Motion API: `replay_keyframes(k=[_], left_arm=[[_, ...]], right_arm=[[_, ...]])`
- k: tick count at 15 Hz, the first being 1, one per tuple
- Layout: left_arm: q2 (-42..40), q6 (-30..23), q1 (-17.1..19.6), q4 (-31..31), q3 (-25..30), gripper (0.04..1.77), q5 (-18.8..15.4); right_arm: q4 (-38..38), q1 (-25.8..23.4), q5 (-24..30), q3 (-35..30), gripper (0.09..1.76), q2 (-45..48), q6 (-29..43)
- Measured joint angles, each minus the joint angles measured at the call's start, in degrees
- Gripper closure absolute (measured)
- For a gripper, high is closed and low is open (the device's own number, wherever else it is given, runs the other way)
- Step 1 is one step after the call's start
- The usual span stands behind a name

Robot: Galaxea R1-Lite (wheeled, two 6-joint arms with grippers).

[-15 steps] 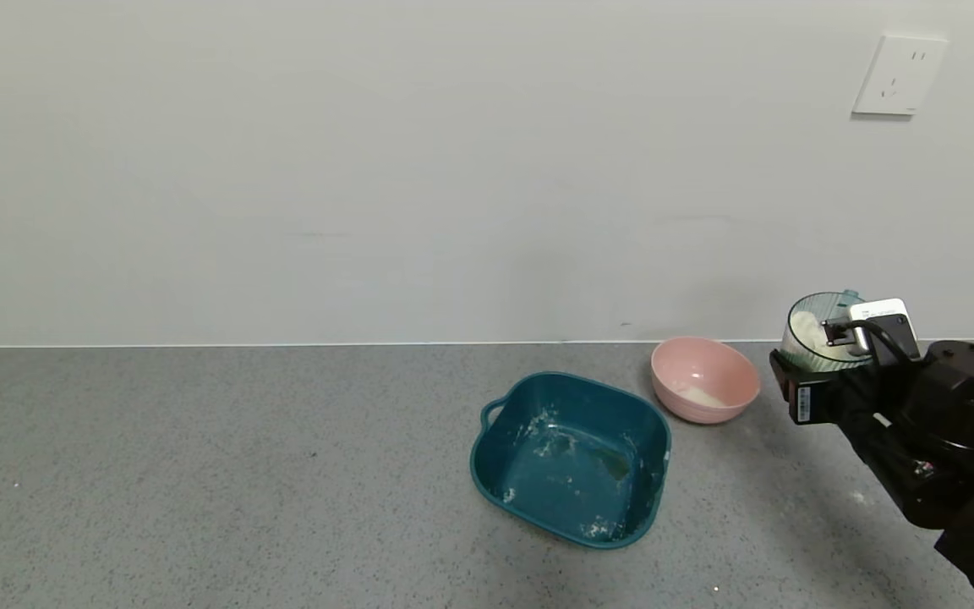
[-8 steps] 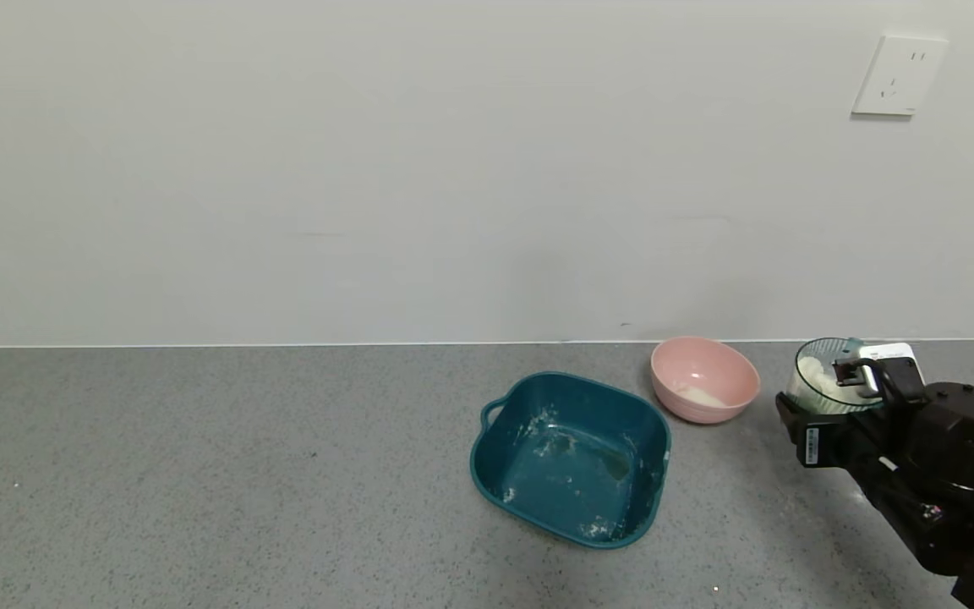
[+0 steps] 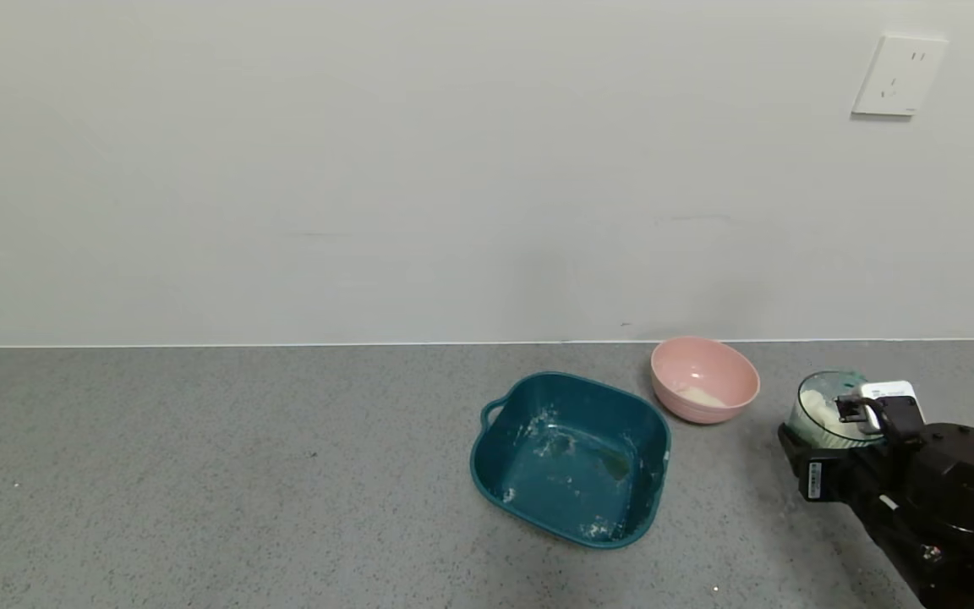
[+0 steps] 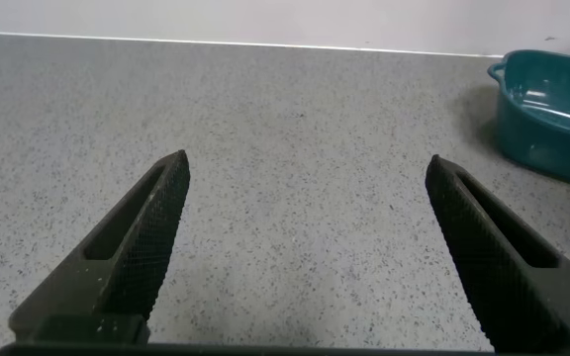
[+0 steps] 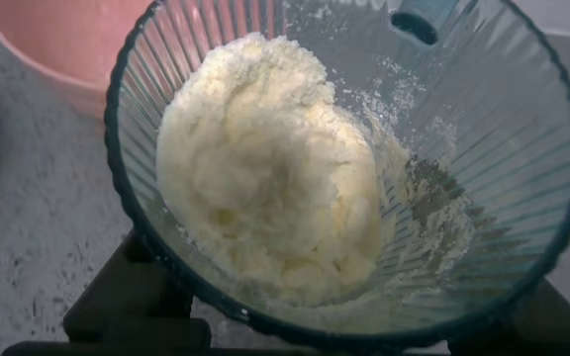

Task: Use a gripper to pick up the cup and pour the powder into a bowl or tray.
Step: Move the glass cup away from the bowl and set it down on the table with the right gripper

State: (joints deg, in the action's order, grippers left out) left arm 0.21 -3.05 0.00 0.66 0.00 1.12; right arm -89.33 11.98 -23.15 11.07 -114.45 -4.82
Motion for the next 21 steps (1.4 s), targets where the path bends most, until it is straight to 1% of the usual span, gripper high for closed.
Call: replay_keyframes(k=[2, 8, 11, 21], left_arm=[[0.0, 0.0, 0.0, 0.02, 0.0, 0.09, 0.0], [0.0, 0.0, 0.0, 0.02, 0.0, 0.09, 0.0], [0.0, 0.0, -0.02, 0.02, 0.0, 0.09, 0.0], [0.0, 0.0, 0.0, 0.02, 0.0, 0.09, -0.02]], right_arm=[[-0.22, 0.06, 0.13, -0.9, 0.51, -1.6, 2.15], [-0.13, 0.28, 0.26, -2.01, 0.51, -3.88, 2.43], [-0.11, 0.37, 0.28, -2.34, 0.51, -4.93, 3.83], [-0.11, 0.39, 0.33, -2.36, 0.51, -6.19, 3.89]])
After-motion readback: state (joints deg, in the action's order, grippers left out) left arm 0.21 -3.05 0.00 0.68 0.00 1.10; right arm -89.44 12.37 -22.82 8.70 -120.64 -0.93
